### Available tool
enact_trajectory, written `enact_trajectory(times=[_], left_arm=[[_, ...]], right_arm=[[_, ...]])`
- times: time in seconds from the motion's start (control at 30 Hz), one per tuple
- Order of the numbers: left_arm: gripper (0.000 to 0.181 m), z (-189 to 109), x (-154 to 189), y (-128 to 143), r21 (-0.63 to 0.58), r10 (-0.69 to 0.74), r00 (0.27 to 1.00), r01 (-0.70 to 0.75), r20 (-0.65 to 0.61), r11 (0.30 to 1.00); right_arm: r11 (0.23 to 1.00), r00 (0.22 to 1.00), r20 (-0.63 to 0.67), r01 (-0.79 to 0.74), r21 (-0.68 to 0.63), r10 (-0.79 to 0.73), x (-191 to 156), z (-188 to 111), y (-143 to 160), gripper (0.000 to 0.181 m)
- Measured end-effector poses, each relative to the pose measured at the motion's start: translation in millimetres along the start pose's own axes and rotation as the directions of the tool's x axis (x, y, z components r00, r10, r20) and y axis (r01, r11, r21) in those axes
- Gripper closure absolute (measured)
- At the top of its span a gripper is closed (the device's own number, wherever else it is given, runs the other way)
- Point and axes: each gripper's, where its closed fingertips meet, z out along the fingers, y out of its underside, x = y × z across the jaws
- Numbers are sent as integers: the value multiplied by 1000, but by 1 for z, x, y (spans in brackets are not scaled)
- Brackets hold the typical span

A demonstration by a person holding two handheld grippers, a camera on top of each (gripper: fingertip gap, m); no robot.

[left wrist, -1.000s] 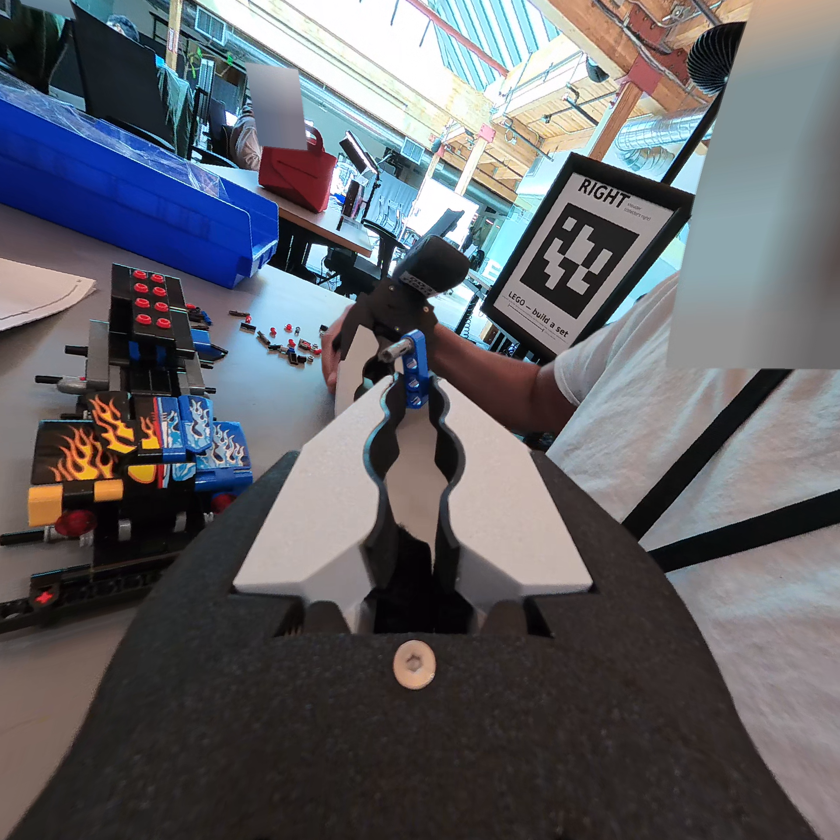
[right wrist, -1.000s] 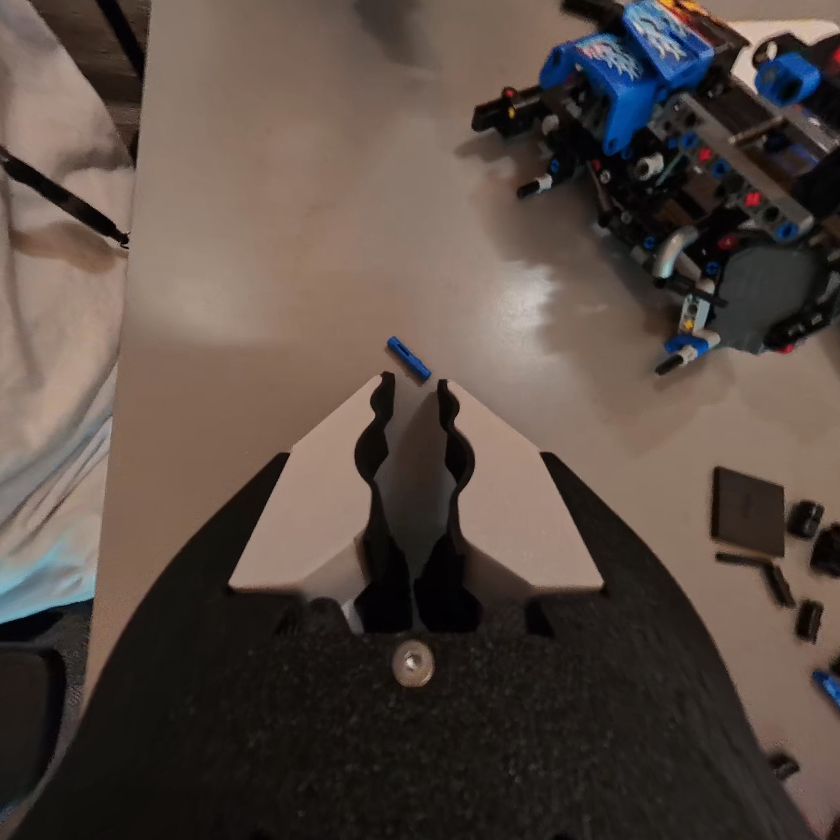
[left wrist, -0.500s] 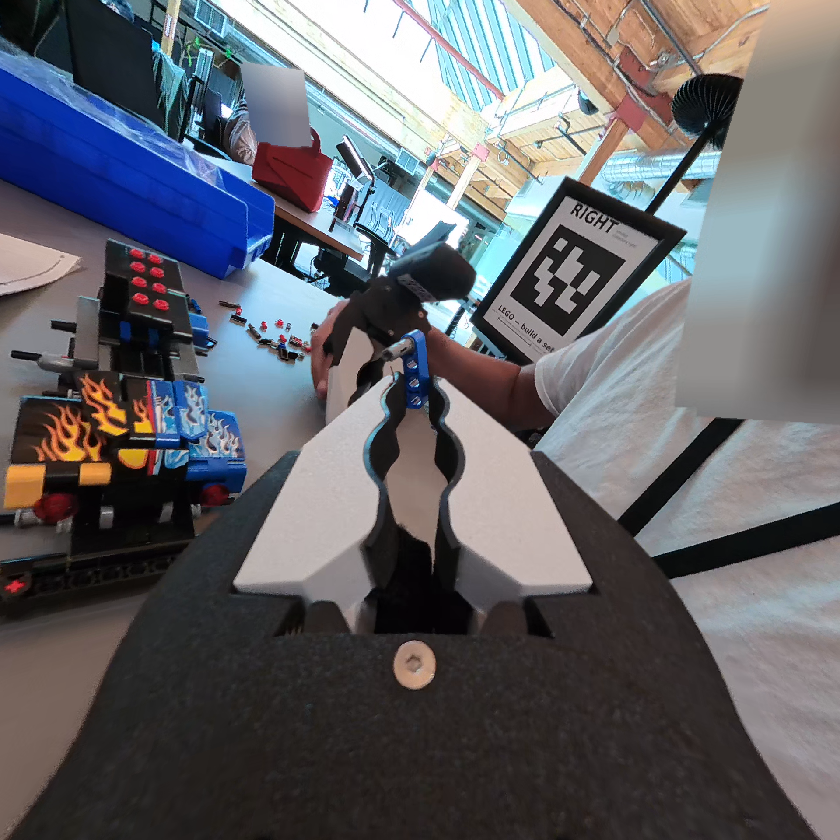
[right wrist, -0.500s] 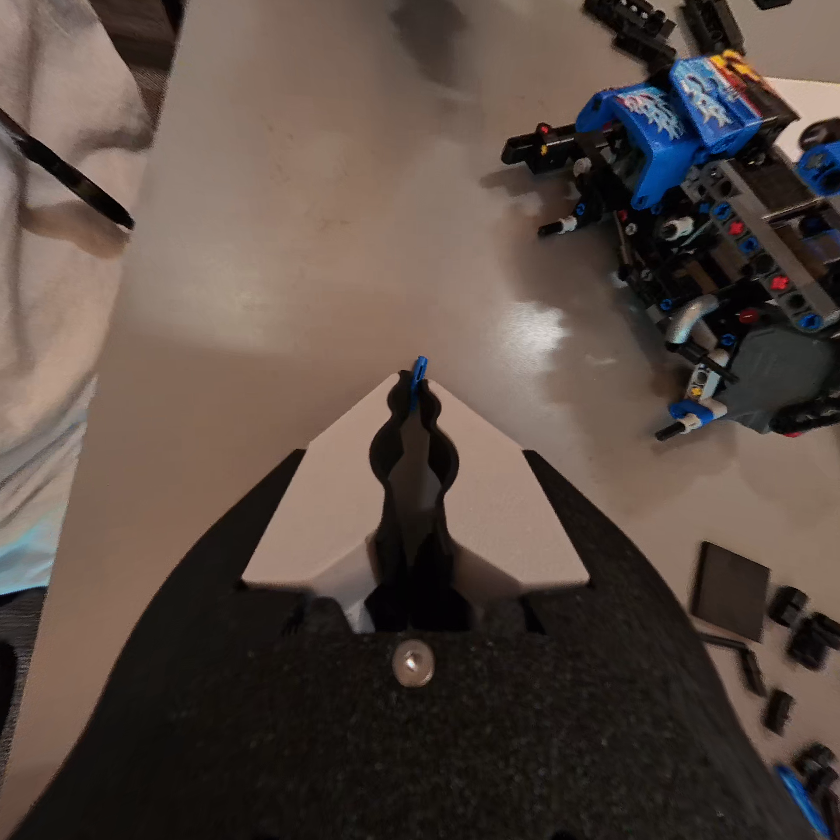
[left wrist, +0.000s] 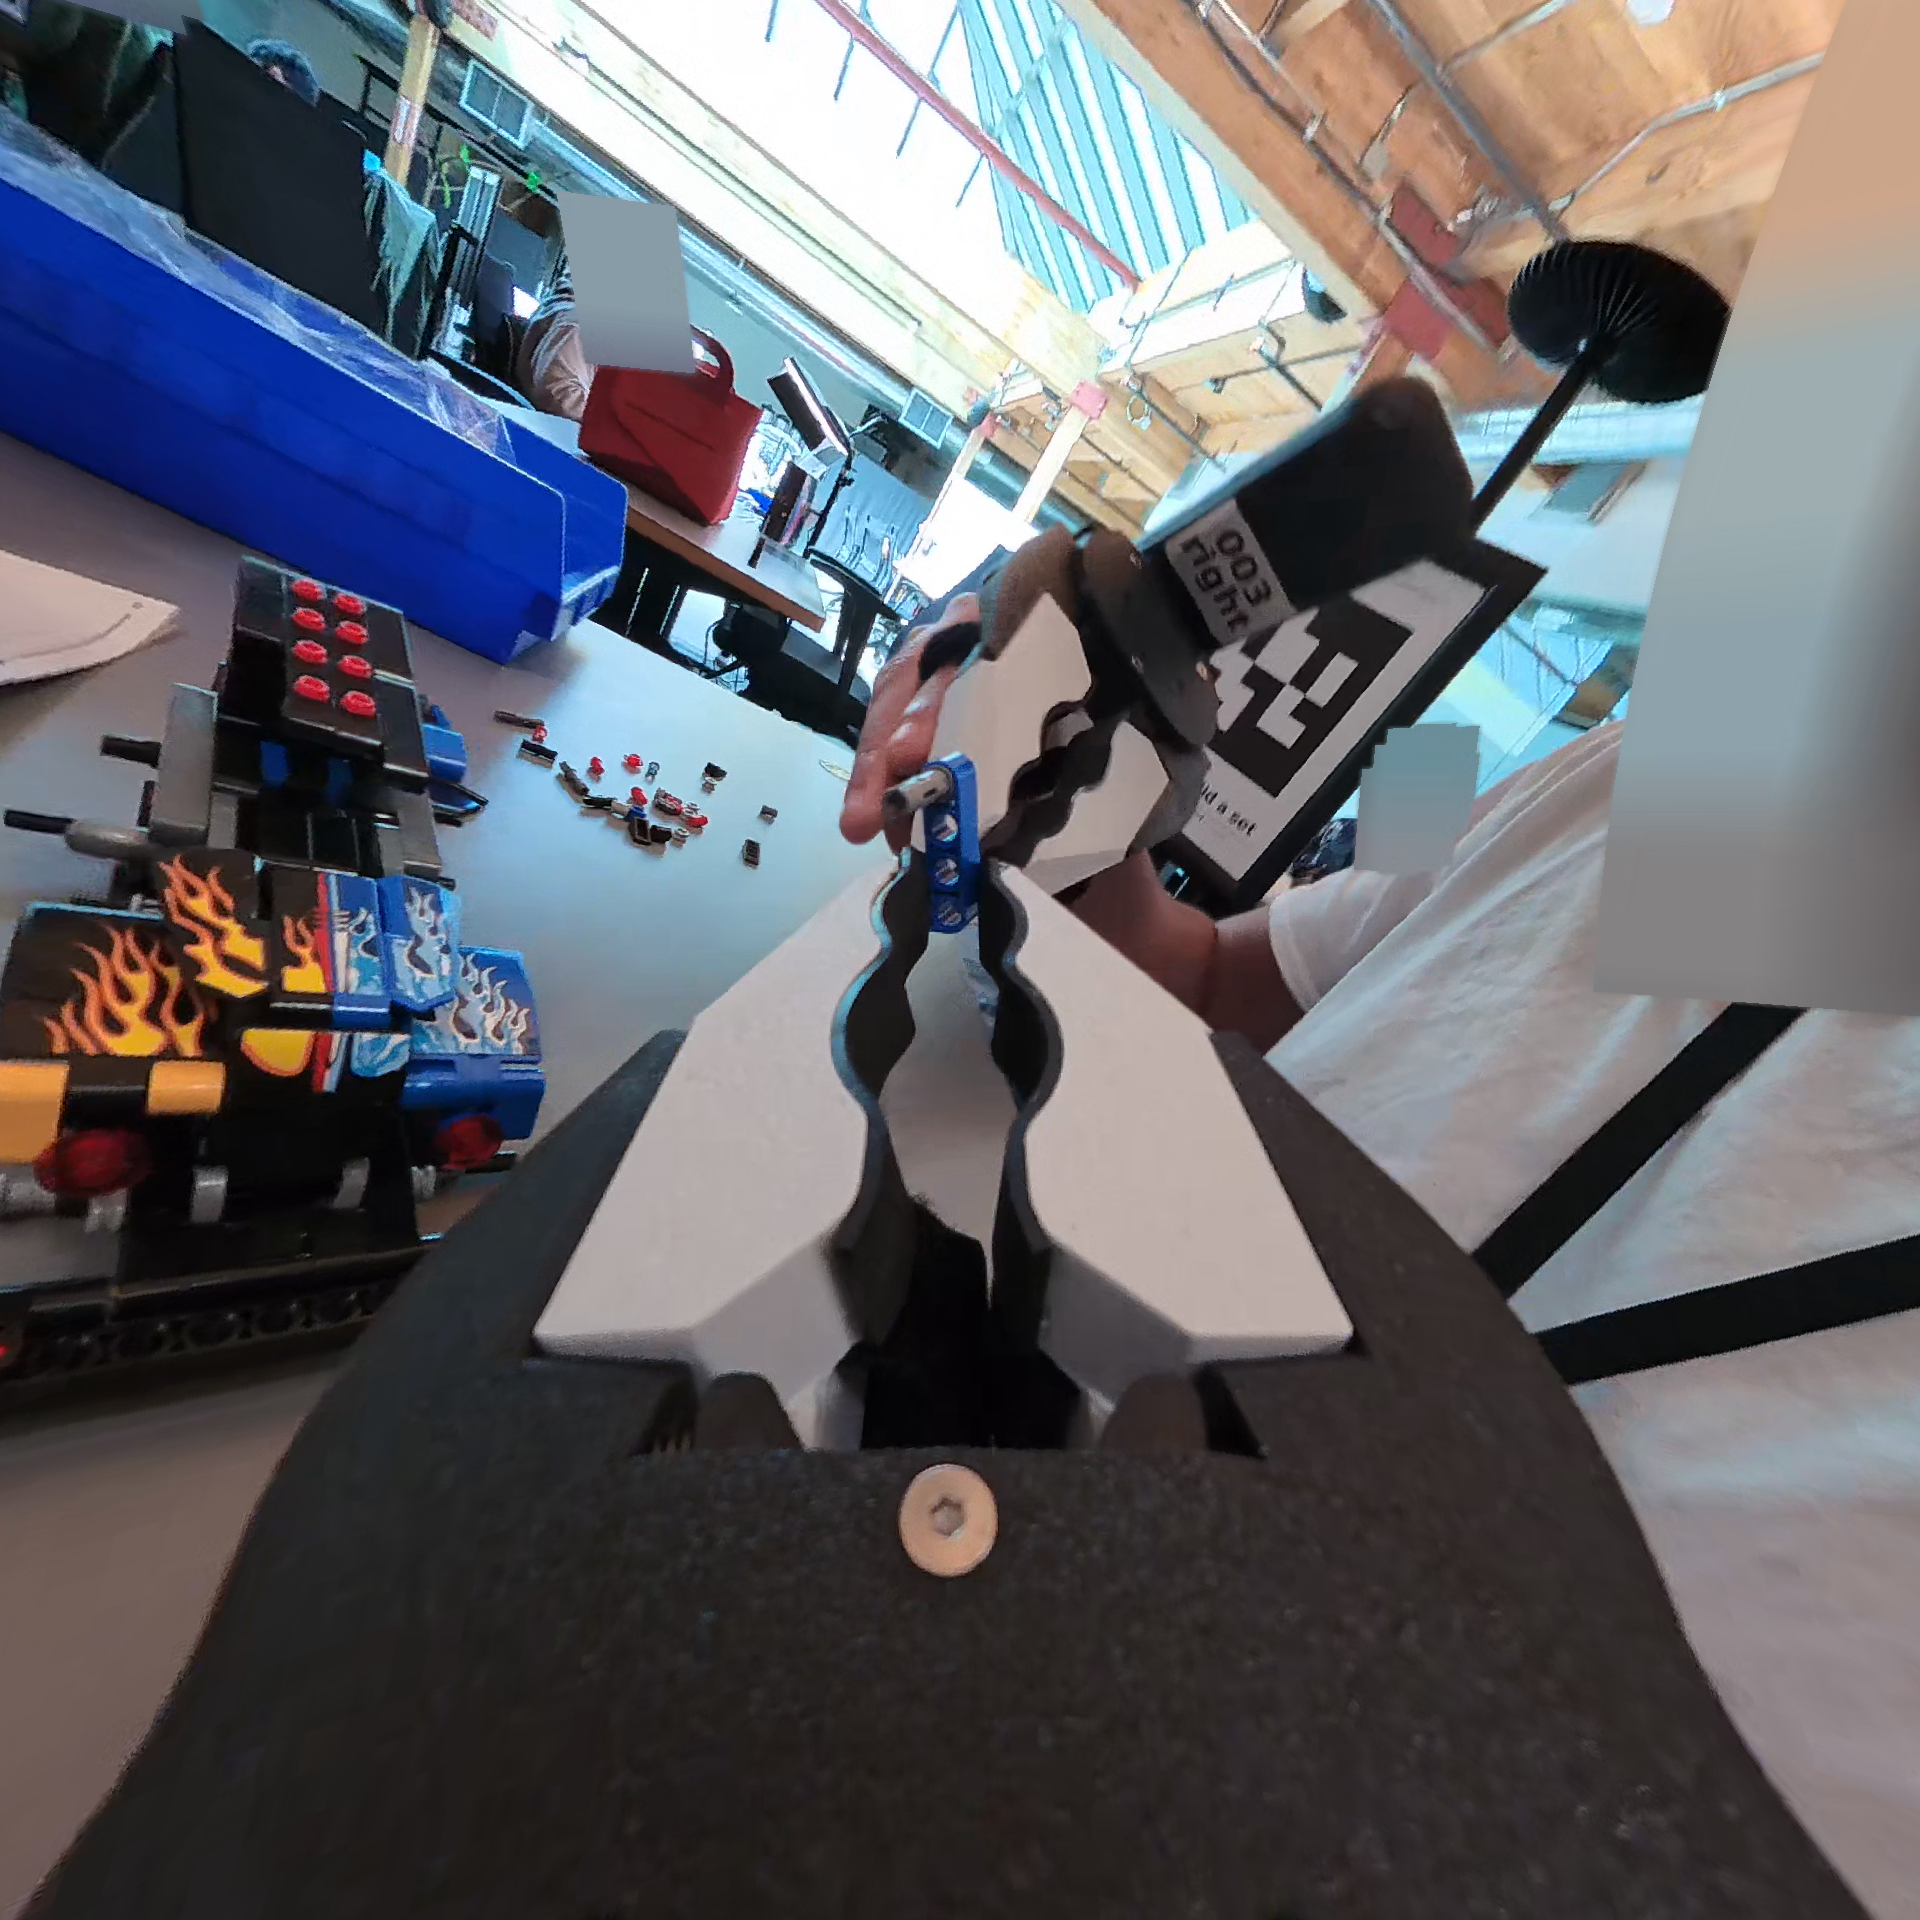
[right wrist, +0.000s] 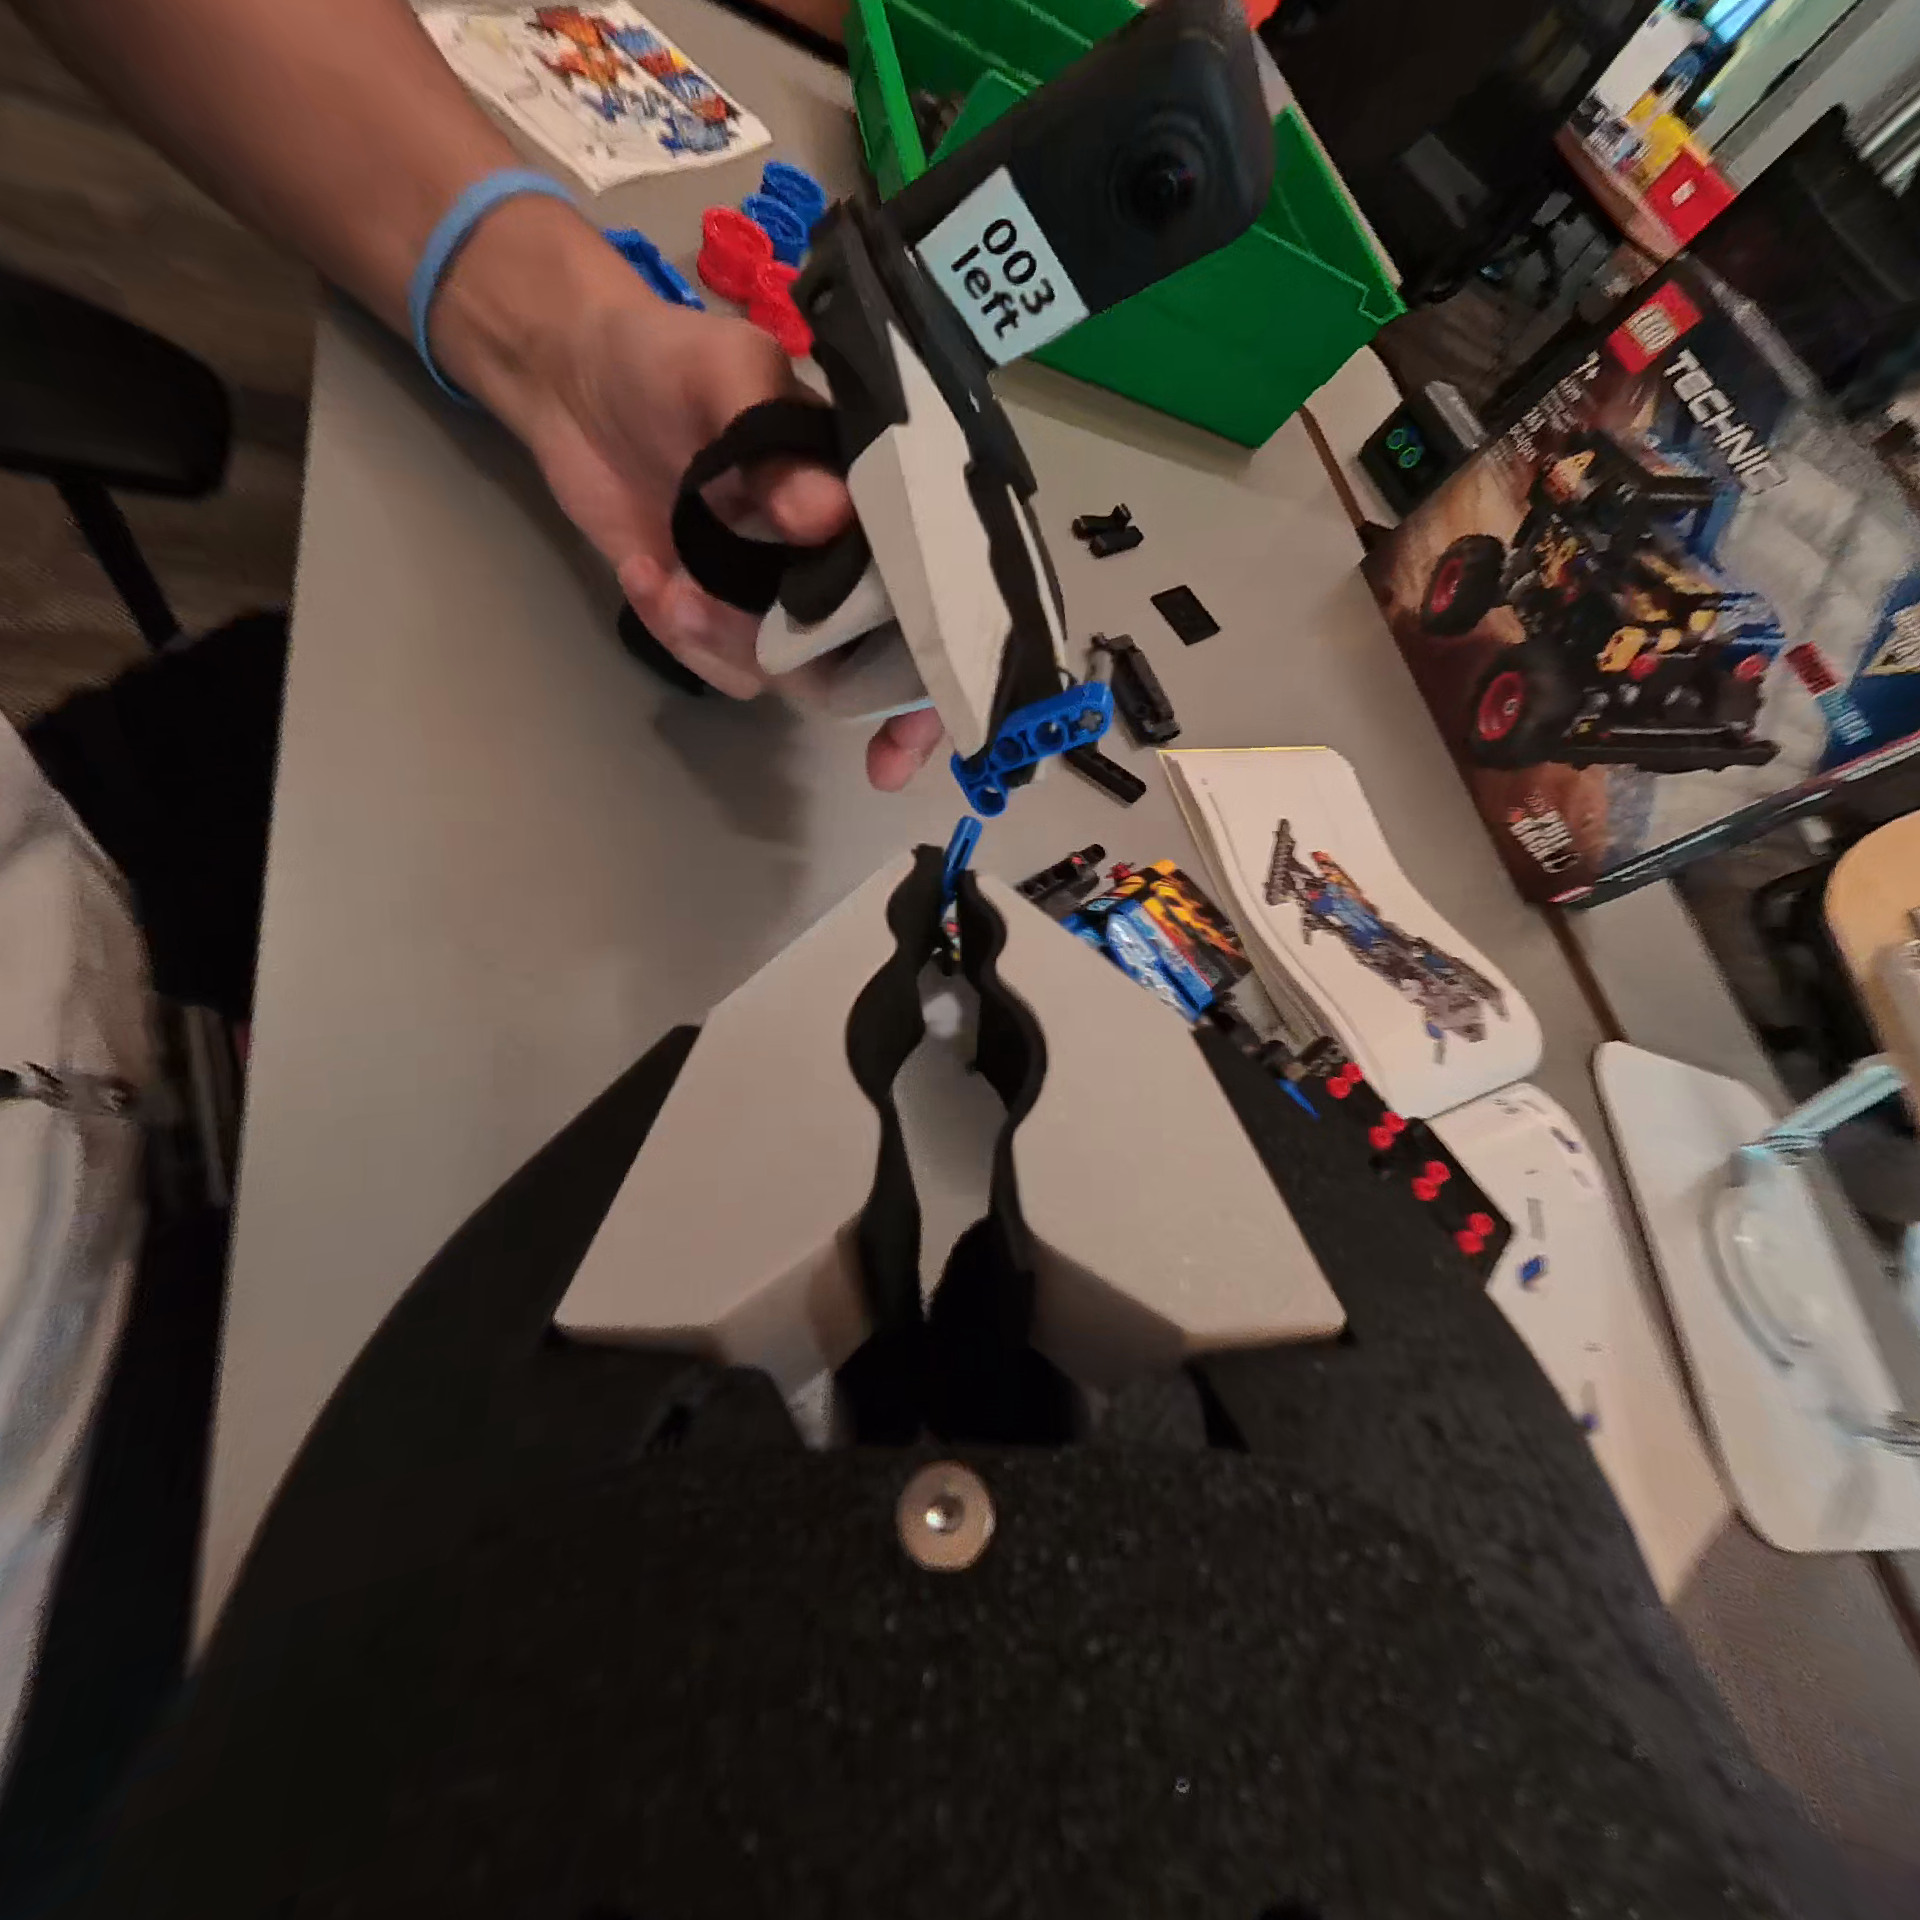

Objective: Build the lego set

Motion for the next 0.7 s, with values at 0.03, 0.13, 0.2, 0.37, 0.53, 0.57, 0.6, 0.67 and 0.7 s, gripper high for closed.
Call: enact_trajectory(times=[0.03,0.13,0.2,0.37,0.53,0.57,0.6,0.67,0.7], left_arm=[[174,1,1,1,-10,25,1000,-25,3,1000],[174,2,2,5,-42,104,994,-103,21,994],[174,4,3,10,-74,156,987,-153,29,985],[174,4,1,15,-124,256,965,-248,53,961],[173,4,0,18,-154,310,949,-299,52,942],[173,5,-1,19,-158,313,948,-301,52,940],[174,5,-1,20,-159,314,948,-302,52,940],[173,5,-3,21,-161,311,949,-299,54,941],[174,5,-3,21,-164,312,948,-300,56,940]], right_arm=[[999,999,11,-45,6,45,-1,0,0,179],[991,990,46,-132,17,131,-7,2,0,179],[989,987,53,-151,4,151,-11,5,2,179],[991,990,31,-136,-15,136,-10,4,8,179],[990,990,34,-138,-10,139,-7,-1,7,179],[991,990,36,-136,-15,136,-7,-1,8,179],[991,990,45,-133,-12,133,-8,0,7,179],[992,990,57,-125,-26,127,-10,2,9,179],[992,991,58,-120,-34,122,-10,3,10,179]])
